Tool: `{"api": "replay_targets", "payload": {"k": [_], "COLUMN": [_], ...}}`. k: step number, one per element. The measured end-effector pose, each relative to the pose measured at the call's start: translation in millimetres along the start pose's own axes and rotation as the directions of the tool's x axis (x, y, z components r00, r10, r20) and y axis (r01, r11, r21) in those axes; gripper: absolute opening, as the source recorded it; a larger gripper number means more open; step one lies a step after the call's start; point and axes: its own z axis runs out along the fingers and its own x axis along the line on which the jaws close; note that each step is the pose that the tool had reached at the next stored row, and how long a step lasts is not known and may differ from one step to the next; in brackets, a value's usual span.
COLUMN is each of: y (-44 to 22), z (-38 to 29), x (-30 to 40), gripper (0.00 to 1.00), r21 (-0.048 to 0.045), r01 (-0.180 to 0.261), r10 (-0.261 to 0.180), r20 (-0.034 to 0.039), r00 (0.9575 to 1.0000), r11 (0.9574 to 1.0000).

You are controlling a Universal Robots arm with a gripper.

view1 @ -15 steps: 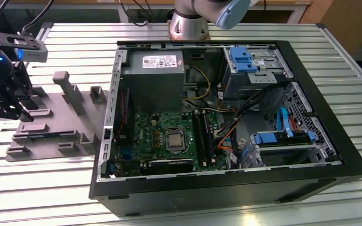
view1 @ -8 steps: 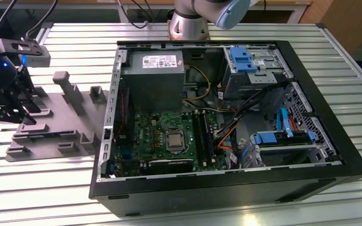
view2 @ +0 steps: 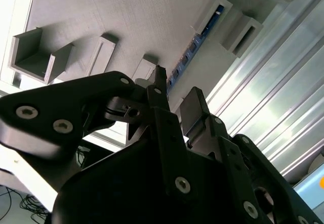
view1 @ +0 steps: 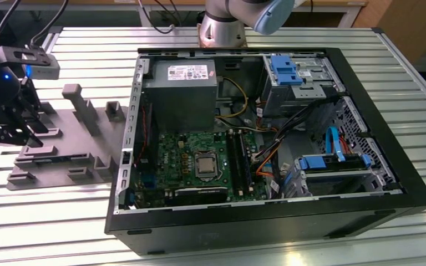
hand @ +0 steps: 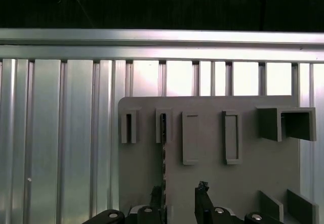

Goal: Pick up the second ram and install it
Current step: 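Pick up the second ram and move it above second insertion slot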

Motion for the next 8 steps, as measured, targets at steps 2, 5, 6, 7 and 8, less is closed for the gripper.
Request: {"api": "replay_targets", "payload": {"k": [2,5,6,7,8], "y": [0.0,0.0,0.0,0.0,0.0], "z": [0.7,1.0,1.1,1.2,1.4], "x": [0.0,0.0,0.0,0.0,0.0], "gripper": [0.39,0.39,0.39,0.39,0.39], "r21": [0.0,0.0,0.0,0.0,0.0001], "r01": [0.0,0.0,0.0,0.0,0.0], "r10": [0.0,0.0,0.0,0.0,0.0], "r20": [0.0,0.0,0.0,0.0,0.0], "r00": [1.0,1.0,1.0,1.0,1.0], "r11": [1.0,1.0,1.0,1.0,1.0]}}
